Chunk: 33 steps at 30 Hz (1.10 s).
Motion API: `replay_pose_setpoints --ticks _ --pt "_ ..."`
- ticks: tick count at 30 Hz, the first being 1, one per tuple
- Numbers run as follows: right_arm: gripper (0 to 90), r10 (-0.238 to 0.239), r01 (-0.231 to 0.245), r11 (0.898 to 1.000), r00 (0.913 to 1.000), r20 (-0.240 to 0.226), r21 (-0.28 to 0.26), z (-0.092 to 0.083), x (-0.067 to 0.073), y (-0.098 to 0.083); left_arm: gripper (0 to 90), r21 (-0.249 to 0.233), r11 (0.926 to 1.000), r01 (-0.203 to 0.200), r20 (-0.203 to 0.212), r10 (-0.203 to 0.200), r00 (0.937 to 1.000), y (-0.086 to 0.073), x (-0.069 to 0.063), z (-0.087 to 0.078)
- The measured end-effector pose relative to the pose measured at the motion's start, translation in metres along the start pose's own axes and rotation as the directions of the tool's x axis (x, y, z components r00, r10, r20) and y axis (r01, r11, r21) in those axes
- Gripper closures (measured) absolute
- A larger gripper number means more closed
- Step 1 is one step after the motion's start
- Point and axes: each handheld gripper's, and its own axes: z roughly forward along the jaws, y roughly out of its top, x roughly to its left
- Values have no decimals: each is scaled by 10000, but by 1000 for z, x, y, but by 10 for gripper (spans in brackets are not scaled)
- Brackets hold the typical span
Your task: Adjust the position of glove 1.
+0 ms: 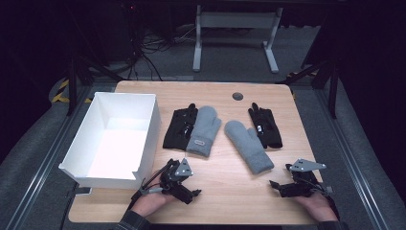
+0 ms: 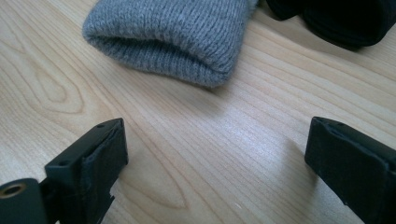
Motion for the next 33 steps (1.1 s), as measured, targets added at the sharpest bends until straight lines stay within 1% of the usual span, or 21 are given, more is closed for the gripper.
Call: replay_pose_setpoints --ticks 3,4,5,6,7,8,9,10,11,13,14,15,19,23,26,33 --pt "67 3 -3 10000 10000 16 -14 0 0 0 1 1 10000 -62 21 62 10000 0 1 0" --pt "81 -25 25 10000 10000 -9 12 -1 1 0 1 1 10000 -72 48 72 10000 0 1 0" --pt "106 -45 45 10000 10000 -19 54 -1 1 1 1 0 10000 -87 64 87 9999 0 1 0" --pt "155 -81 83 9998 9999 -90 176 -3 2 3 0 1 10000 -87 85 87 9999 0 1 0" --pt "178 -133 136 9997 9998 -165 185 -4 2 4 0 -4 9999 -107 83 107 9999 0 1 0" --pt "187 -167 170 9996 9998 -141 236 -4 3 5 0 -8 9999 -128 56 128 9999 0 1 0" --pt "218 -160 163 9996 9998 -103 251 -5 4 6 0 -2 9999 -128 66 128 9999 0 1 0" --pt "276 -149 150 9997 9998 -97 171 -8 4 8 0 -3 9999 -135 45 135 9999 1 2 0" --pt "315 -127 127 9999 9999 -59 55 -10 4 10 0 0 9999 -126 53 126 9999 1 1 0" --pt "398 26 -27 10000 10000 -76 -78 -14 2 14 0 7 9999 -123 65 123 9999 1 1 0" --pt "454 83 -84 9998 9999 -57 -191 -15 1 17 0 1 9999 -137 43 137 9999 1 2 0" --pt "524 110 -113 9996 9999 -114 -257 -17 0 20 0 5 9999 -129 53 129 9999 1 1 0" --pt "741 200 -213 9990 9993 -325 -387 -17 -5 34 0 33 9999 -115 58 114 9999 1 1 0" --pt "890 -18 -2 9990 9989 -459 -438 -13 -5 44 0 29 9999 -114 57 113 9999 1 1 0" --pt "900 -98 71 9987 9986 -529 -501 -11 -5 53 0 31 9999 -114 59 114 9999 1 1 0" --pt "900 -315 284 9984 9974 -643 -479 -1 -10 64 0 18 9999 -142 57 142 9999 1 1 0"
